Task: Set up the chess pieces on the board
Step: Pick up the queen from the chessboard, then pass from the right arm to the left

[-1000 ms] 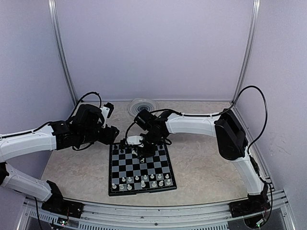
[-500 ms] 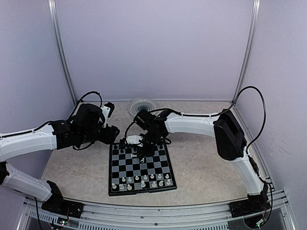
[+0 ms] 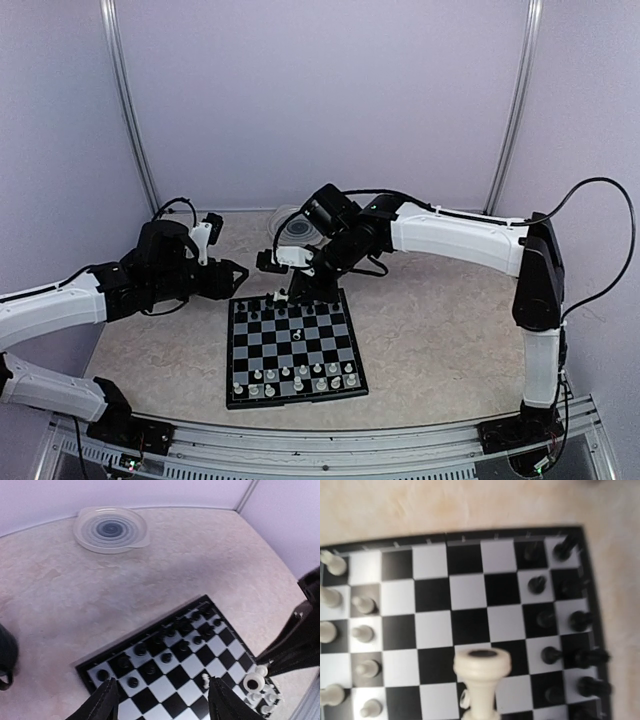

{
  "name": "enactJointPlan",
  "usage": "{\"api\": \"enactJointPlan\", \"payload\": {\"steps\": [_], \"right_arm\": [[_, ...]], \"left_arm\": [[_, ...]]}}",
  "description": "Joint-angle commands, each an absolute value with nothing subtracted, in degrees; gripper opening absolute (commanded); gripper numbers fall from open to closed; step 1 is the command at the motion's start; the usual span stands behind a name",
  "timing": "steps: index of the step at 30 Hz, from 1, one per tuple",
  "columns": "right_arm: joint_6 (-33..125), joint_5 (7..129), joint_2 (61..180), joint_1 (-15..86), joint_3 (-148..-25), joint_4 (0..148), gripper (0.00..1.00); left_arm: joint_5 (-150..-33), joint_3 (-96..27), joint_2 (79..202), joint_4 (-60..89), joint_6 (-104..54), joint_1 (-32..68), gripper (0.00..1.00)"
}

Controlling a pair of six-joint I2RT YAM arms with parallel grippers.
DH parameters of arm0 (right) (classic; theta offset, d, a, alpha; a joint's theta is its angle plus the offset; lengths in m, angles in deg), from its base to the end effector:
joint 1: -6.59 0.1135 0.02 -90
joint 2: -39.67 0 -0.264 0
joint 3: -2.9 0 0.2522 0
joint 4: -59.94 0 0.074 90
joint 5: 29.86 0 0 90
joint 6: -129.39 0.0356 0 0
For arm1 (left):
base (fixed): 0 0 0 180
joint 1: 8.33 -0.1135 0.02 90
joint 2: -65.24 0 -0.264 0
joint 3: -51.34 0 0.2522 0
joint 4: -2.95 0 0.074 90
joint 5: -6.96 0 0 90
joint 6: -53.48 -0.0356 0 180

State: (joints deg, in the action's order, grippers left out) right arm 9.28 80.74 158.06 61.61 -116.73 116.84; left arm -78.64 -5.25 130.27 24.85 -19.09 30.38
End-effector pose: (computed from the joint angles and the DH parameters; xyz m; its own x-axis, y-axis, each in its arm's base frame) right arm 0.2524 0.3826 0.2626 0.0323 -0.7729 -0.6337 -0.9994 -0.0159 -0.0317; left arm 0.1988 -0.1558 0.2605 -0.5474 0.0559 -0.8350 0.4275 0.8764 -0.2215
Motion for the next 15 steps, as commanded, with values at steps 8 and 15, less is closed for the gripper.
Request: {"api": "enactJointPlan", "payload": {"steps": [8, 15], "right_arm": [[7.7, 82.6, 151.4, 62.2, -110.0, 115.9, 0.08], [8.1, 84.0, 150.3, 62.2, -110.0, 115.7, 0.08]], "left_arm": [[-101.7, 0.8, 129.7, 5.8, -7.3, 30.9, 0.64], [-104.5, -0.7, 135.4, 4.0, -6.0, 33.1, 0.6]]}}
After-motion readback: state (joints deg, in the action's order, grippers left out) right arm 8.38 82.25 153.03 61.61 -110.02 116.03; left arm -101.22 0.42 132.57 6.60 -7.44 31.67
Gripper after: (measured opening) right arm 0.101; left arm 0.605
